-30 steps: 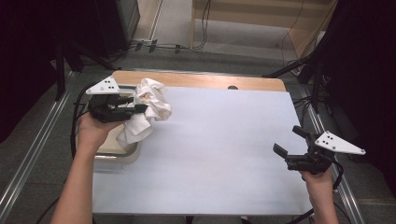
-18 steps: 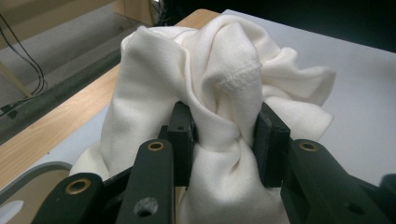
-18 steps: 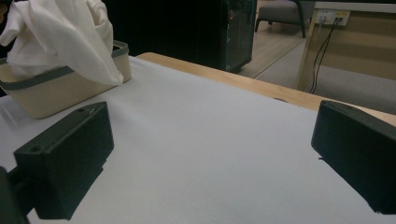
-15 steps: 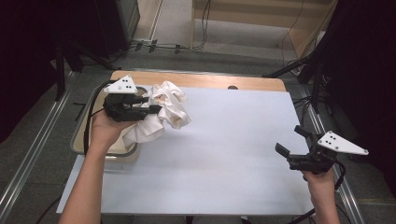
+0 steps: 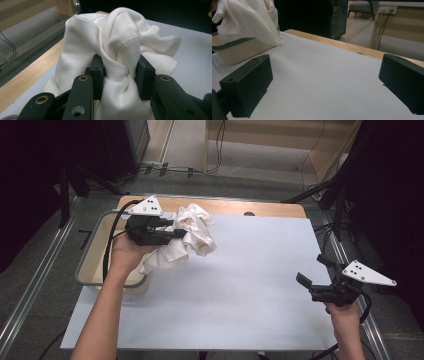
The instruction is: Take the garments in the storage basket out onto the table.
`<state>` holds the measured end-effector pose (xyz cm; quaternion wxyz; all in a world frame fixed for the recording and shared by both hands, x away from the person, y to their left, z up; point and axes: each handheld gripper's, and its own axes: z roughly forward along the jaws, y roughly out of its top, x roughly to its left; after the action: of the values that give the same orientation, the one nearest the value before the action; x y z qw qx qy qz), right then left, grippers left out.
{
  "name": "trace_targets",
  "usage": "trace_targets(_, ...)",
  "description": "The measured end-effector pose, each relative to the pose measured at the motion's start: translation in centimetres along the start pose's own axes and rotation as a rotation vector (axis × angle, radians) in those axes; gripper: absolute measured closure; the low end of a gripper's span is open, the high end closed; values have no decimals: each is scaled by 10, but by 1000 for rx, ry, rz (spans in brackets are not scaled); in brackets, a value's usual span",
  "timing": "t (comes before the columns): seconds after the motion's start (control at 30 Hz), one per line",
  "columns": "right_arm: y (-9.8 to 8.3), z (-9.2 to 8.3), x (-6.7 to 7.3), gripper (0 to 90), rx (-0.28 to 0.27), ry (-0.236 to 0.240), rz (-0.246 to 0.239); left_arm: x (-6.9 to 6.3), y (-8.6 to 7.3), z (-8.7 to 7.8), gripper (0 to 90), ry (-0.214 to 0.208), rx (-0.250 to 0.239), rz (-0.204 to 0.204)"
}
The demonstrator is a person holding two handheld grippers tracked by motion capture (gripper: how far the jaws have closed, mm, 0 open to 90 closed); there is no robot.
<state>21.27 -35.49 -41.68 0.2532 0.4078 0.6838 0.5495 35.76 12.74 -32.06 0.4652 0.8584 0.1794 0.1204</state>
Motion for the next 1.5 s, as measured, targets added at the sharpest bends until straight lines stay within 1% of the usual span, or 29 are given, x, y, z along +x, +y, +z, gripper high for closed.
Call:
trace_targets(0.2,0,-1,-2,0,-5,-2,1,-4,10,14,658,-16,3,13)
trace_targets(0.3,0,-2,-3,0,-6,-1,7,-5,13,19,658,-23,-4,15)
trace_targets(0.5,-1,-3,-5,0,-6,-6,17,-8,18,31,658,-32,-2,20)
trace_targets(0.7,-2,-4,-7,0,-9,-7,21,-8,20,40,658,-36,-2,17)
trace_targets(0.8,-2,-4,-7,0,-7,-8,25,-10,20,45,658,-41,-13,14)
trace_targets(0.9,-2,-4,-8,0,-8,-7,25,-12,21,51,658,-40,-12,19)
trace_targets(0.97,-2,-4,-8,0,-8,-5,24,-14,22,55,658,-46,-8,24)
trace_targets(1.13,-2,-4,-8,0,-6,-4,25,-16,22,68,658,-63,-17,19)
trace_targets(1.37,-2,-5,-9,0,-8,-3,28,-21,22,86,657,-82,-7,21)
trace_targets(1.5,-2,-5,-10,0,-11,0,30,-24,21,98,657,-86,13,28)
